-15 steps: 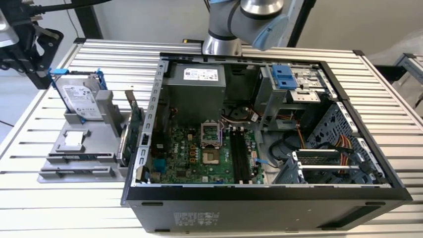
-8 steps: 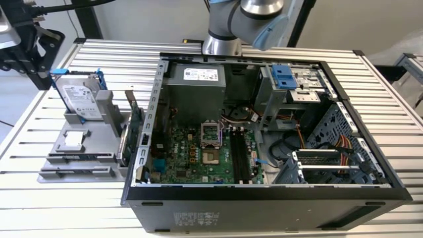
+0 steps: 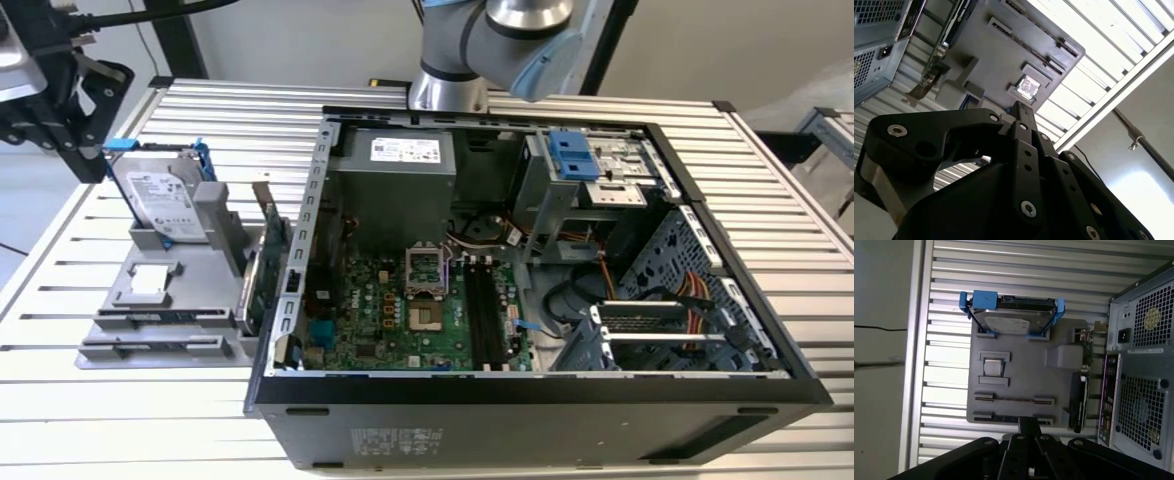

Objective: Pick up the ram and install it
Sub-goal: 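Reach for the ram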

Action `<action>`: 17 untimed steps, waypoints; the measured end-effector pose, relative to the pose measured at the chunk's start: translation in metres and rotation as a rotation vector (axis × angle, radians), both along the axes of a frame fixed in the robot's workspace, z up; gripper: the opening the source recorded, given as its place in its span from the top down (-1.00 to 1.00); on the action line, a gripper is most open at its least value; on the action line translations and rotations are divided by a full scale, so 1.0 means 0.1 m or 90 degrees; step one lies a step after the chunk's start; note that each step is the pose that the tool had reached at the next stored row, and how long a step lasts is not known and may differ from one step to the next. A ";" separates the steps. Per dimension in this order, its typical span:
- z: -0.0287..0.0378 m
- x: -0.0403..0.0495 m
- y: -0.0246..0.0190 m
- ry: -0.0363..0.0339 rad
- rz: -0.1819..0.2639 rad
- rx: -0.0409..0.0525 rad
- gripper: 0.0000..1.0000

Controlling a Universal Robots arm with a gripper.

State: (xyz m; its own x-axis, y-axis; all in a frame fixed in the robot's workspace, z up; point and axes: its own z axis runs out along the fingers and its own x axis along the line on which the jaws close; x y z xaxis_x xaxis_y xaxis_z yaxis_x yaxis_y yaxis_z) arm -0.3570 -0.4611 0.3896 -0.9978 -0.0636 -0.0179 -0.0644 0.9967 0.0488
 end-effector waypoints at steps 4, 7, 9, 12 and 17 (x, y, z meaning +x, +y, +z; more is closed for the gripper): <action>0.000 0.010 -0.003 0.0000 0.002 0.0000 1.00; 0.000 0.016 -0.010 0.0000 0.004 -0.0001 1.00; -0.001 0.016 -0.027 0.0001 0.004 -0.0001 1.00; -0.003 0.016 -0.063 0.0000 0.004 0.0000 1.00; -0.008 0.012 -0.106 0.0000 -0.002 0.0000 1.00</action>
State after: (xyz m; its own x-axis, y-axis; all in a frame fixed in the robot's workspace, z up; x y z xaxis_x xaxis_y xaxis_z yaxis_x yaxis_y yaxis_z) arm -0.3558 -0.4717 0.3888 -0.9980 -0.0606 -0.0179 -0.0614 0.9969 0.0487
